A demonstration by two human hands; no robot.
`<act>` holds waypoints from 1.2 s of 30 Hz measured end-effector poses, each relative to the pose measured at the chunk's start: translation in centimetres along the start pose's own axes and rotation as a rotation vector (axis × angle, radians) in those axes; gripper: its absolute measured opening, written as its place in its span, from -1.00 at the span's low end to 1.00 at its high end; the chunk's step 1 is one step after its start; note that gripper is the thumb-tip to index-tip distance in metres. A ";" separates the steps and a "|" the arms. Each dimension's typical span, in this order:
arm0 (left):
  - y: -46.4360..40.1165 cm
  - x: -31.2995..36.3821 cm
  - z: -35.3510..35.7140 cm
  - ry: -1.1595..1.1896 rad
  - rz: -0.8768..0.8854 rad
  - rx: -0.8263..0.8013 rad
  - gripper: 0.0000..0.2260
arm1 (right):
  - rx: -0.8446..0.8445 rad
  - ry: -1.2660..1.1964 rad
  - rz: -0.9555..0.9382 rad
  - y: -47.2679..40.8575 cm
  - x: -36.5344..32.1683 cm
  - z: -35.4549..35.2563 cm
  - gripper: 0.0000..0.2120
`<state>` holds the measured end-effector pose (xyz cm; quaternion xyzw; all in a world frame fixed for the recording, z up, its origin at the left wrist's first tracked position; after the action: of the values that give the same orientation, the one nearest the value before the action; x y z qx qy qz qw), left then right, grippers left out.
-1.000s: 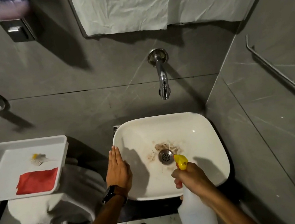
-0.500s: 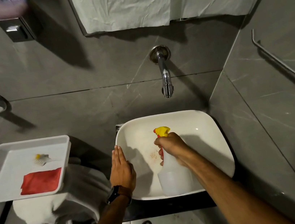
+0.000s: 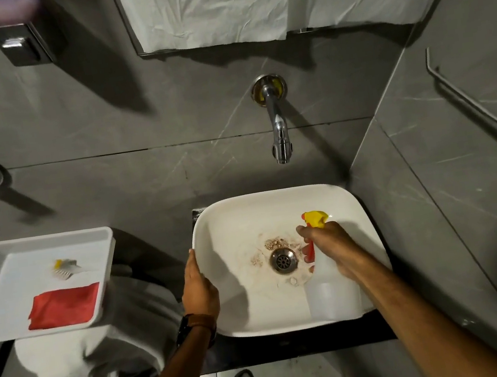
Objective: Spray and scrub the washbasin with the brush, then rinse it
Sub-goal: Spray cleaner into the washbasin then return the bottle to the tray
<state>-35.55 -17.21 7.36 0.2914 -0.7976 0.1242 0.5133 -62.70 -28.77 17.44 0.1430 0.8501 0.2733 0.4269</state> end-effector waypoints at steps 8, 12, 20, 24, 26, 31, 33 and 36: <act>0.0 0.3 -0.4 0.090 0.013 -0.017 -0.41 | 0.038 -0.074 0.119 -0.5 4.2 -5.3 -0.75; -0.1 0.2 -0.4 0.091 -0.001 -0.022 -0.40 | 0.057 -0.087 0.119 -0.5 5.5 -6.8 -0.73; 0.2 0.5 -0.4 0.086 -0.017 -0.025 -0.38 | 0.036 -0.033 0.115 2.9 8.3 -6.9 -0.80; 0.3 0.5 -0.2 0.092 -0.035 -0.026 -0.38 | 0.060 -0.013 0.090 4.0 9.6 -5.8 -0.75; 0.2 0.3 -0.2 0.086 -0.043 -0.030 -0.38 | 0.053 0.033 0.103 4.5 10.4 -5.0 -0.73; 0.2 0.2 -0.2 0.079 -0.066 -0.024 -0.39 | -0.009 0.084 0.136 6.4 11.1 -2.7 -0.77; 0.3 0.3 -0.1 0.092 -0.068 -0.027 -0.38 | -0.037 0.114 0.115 7.2 10.8 -1.6 -0.76; 0.2 0.2 -0.2 0.104 -0.076 -0.022 -0.36 | -0.059 0.137 0.073 8.3 10.1 0.3 -0.74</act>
<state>-35.62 -17.03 7.65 0.3091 -0.7596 0.1105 0.5614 -68.34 -17.18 15.62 0.1421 0.8631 0.3228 0.3615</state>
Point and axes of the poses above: each hand's wrist, its own y-axis away from the middle knuckle, its own z-axis out of the palm, x = y × z, the point moved 3 cm from there along -y, towards the middle knuckle, and after that the axes turned 15 degrees about y, right-handed, at the moved point
